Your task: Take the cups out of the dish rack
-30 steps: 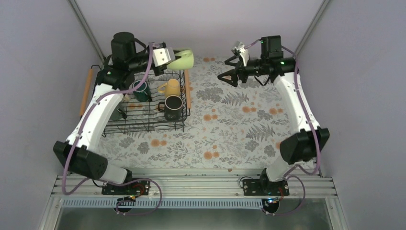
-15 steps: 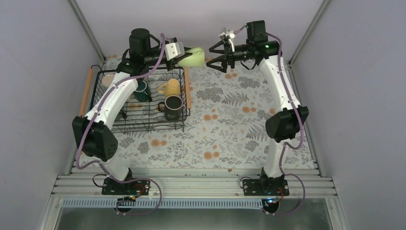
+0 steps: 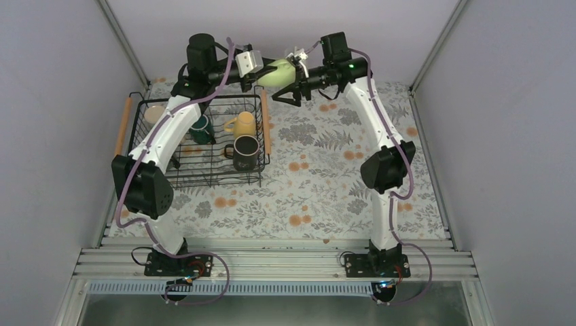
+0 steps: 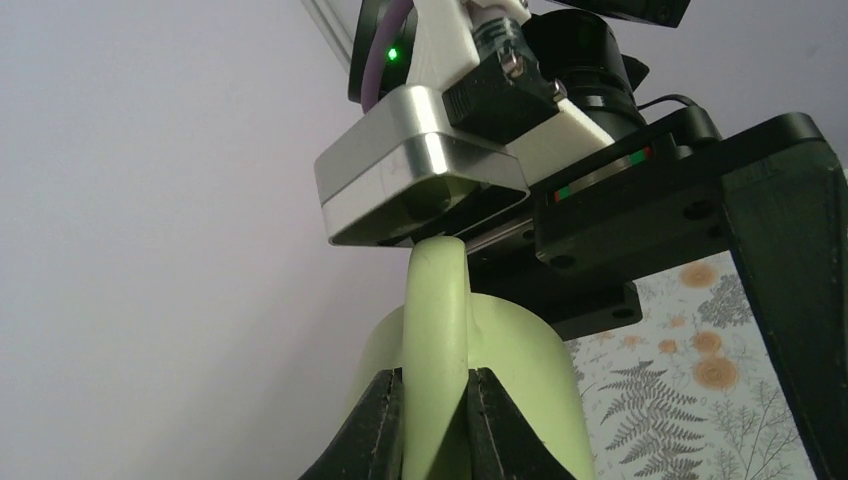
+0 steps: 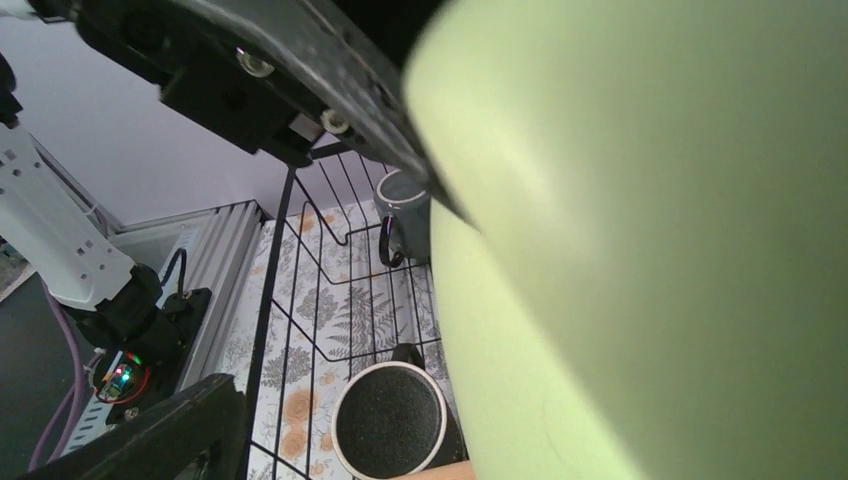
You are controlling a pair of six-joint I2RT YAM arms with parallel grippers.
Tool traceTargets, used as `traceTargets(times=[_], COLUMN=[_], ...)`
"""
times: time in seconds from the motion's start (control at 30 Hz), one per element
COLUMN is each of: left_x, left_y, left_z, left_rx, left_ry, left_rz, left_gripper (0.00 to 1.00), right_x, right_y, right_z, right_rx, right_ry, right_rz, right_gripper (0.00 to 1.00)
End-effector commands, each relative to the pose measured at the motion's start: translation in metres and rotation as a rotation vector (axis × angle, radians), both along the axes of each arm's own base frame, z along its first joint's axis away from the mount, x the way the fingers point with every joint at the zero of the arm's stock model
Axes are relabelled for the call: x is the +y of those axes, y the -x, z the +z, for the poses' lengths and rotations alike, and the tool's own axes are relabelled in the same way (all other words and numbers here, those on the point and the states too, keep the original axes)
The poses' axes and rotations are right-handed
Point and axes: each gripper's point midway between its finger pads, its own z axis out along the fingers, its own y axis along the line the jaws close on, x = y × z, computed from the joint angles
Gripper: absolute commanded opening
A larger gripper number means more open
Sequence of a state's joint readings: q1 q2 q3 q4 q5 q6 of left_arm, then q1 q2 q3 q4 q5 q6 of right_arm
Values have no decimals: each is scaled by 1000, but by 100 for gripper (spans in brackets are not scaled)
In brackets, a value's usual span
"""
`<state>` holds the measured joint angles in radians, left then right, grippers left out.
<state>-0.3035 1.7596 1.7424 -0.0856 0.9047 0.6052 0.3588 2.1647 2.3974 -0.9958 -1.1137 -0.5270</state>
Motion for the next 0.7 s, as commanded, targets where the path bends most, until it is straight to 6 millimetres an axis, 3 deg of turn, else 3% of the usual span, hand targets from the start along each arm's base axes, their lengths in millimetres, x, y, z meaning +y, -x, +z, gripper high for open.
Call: traceTargets(times=[0.0,0.07,0.17,0.3,0.4,0.57,0.6,0.67], left_x=[-4,-4,-6,-5,-4,-2,-1,1], left_y=[14,11,10,11,16,24,26,27], left_z=[45,45,46,52,50,41,40,37], left_rx=[-134,-125,-114,-121,-116,-106,-103,-99], left_ry=[71,81,89,89,76,34,28,18], left_rz=[-90,-94,-106,-103,-103,-109,-106,-96], left_gripper=[2,2,2,2,2,4,9,39], right_x=[2,2,2,0,-1,-4,-5,-7], right_y=[14,14,12,12,9,11,11,12], right_z=[20,25,27,22,21,30,32,36], right_rx=[-33,-51,-58,-49,-47,-62,-69,-87], right_ry=[-60,-66,-62,-47,-33,-34,-31,-22], right_rz=[68,64,50,34,9,-18,-25,-46], right_gripper=[92,82,57,43,17,5,4,4])
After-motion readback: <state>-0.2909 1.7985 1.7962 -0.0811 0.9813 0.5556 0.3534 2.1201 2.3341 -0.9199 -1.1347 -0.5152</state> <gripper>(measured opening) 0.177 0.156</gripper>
